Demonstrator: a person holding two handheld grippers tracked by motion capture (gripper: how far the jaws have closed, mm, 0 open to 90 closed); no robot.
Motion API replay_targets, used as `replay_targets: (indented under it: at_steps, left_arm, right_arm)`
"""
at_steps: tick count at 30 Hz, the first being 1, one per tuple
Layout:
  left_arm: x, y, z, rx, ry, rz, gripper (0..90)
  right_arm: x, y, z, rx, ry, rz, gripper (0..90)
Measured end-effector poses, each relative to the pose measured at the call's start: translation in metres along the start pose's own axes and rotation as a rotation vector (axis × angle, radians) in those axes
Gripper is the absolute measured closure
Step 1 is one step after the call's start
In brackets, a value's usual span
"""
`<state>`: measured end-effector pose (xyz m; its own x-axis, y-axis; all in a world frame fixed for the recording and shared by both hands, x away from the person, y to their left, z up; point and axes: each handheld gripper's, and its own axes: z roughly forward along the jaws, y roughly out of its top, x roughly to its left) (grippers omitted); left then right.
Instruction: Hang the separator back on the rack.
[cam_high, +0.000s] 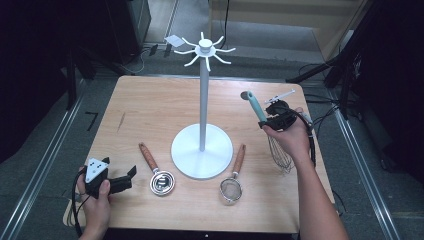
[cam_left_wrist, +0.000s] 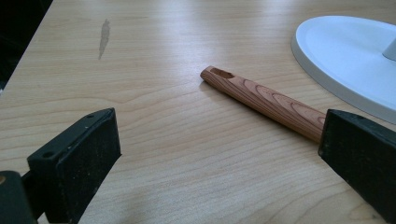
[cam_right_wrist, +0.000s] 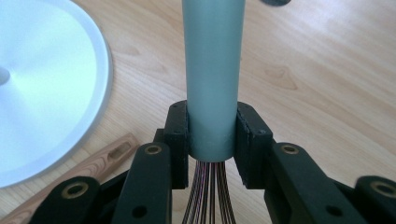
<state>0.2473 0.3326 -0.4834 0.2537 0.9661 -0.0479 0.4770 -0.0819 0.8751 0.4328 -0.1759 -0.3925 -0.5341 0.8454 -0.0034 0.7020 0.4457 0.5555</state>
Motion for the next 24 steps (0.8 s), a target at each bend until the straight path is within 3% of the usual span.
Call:
replay_targets:
  at_steps: [18, 24]
  left_arm:
    - [0.000, 0.000, 0.000, 0.001, -0.009, 0.000, 0.0]
    - [0.000, 0.000, 0.000, 0.001, -0.007, 0.001, 0.0]
  right_arm:
    - [0.009, -0.006, -0.033, -0.219, 0.004, 0.026, 70.7]
    - [0.012, -0.008, -0.041, -0.291, 0.027, 0.037, 70.8]
